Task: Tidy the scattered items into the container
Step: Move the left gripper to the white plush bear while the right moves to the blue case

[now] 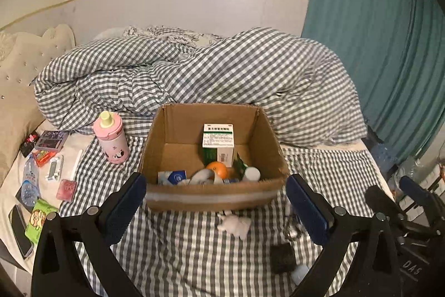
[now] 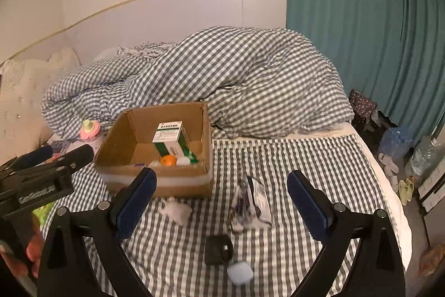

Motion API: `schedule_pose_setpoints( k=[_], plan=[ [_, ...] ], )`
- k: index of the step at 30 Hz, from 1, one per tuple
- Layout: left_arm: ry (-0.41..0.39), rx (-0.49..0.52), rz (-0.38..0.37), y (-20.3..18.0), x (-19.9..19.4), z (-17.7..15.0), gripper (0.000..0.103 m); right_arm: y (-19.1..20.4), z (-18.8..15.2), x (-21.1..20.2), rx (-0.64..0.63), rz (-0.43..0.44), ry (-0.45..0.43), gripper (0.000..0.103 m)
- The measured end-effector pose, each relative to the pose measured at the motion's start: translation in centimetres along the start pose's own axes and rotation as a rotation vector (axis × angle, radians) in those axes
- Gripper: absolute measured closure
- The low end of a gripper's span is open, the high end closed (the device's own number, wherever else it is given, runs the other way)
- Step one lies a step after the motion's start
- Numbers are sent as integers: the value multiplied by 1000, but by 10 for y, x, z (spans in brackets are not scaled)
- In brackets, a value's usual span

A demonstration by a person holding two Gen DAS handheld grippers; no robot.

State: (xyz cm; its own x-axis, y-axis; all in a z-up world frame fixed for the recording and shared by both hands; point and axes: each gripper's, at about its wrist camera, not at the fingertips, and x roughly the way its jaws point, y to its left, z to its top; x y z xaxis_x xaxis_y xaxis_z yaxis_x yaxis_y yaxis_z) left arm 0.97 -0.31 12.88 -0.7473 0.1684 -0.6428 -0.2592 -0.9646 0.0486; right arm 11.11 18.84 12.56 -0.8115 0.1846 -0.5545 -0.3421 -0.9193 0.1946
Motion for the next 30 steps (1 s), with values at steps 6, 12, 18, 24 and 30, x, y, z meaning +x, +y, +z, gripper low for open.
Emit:
schedule_pose_setpoints(
  k=[6, 12, 18, 24, 30],
  plan=[
    [40, 23, 10, -1, -14, -43, 0, -21, -51, -27, 10, -10, 50, 8],
    [97, 25, 45, 5, 1, -91, 0, -40, -100, -22, 59, 2, 135, 8],
    [146, 45, 36, 3, 31, -122, 0, -49, -132, 6, 88, -19, 216, 8],
    [112, 58, 20, -1, 65, -140, 0, -41, -149, 45, 17, -38, 287, 8],
    [180, 62, 27, -9, 121, -147, 0, -40, -170, 97, 21, 10, 392, 8]
  ],
)
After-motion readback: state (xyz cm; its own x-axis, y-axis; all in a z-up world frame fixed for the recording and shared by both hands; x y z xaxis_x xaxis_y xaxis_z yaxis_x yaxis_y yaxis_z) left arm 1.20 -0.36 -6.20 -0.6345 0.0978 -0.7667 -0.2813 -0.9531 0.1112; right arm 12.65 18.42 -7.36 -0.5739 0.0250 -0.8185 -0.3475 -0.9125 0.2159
